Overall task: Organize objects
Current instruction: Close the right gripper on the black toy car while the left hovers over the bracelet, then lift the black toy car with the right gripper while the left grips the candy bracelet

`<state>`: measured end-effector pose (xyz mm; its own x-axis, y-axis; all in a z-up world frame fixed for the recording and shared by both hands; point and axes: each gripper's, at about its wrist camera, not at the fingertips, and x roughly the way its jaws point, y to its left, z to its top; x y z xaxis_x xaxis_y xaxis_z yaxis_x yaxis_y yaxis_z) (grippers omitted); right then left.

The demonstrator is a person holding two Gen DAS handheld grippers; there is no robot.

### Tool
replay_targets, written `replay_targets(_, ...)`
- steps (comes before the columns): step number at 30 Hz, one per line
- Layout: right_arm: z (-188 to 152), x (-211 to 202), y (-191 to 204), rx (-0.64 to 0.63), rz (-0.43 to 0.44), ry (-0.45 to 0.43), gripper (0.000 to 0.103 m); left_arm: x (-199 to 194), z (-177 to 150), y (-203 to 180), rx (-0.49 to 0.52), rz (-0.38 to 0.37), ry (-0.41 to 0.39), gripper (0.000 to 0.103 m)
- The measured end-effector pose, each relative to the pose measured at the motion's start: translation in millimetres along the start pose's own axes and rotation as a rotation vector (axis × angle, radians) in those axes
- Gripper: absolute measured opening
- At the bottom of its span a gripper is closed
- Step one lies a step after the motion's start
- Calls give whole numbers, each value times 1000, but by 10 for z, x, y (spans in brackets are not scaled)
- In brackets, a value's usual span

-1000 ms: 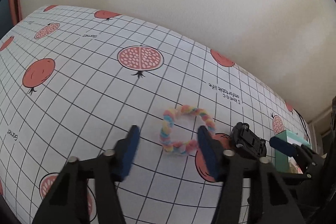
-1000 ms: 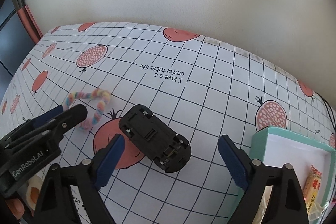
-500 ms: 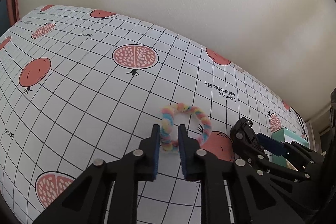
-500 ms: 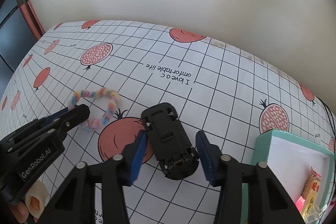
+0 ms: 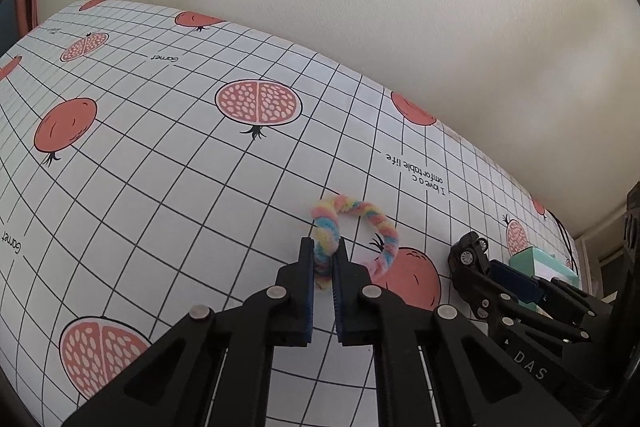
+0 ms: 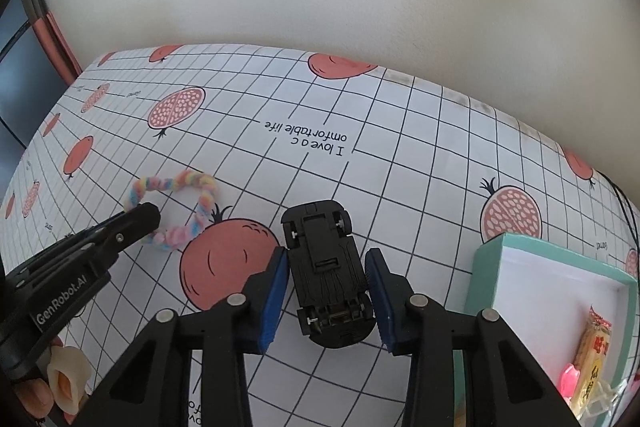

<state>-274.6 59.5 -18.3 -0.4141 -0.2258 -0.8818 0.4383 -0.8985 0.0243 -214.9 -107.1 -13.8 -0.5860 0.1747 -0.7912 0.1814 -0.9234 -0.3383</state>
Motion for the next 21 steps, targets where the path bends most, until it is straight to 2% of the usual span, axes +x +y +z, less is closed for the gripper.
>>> replay_targets(13,-284,-212,10,35,16,3,42,-195,-102,-17,-19,0,0,7)
replay_targets(21,-488,-542,152,44,43,-19,42,-553,-164,-109,-9,20,-17,7)
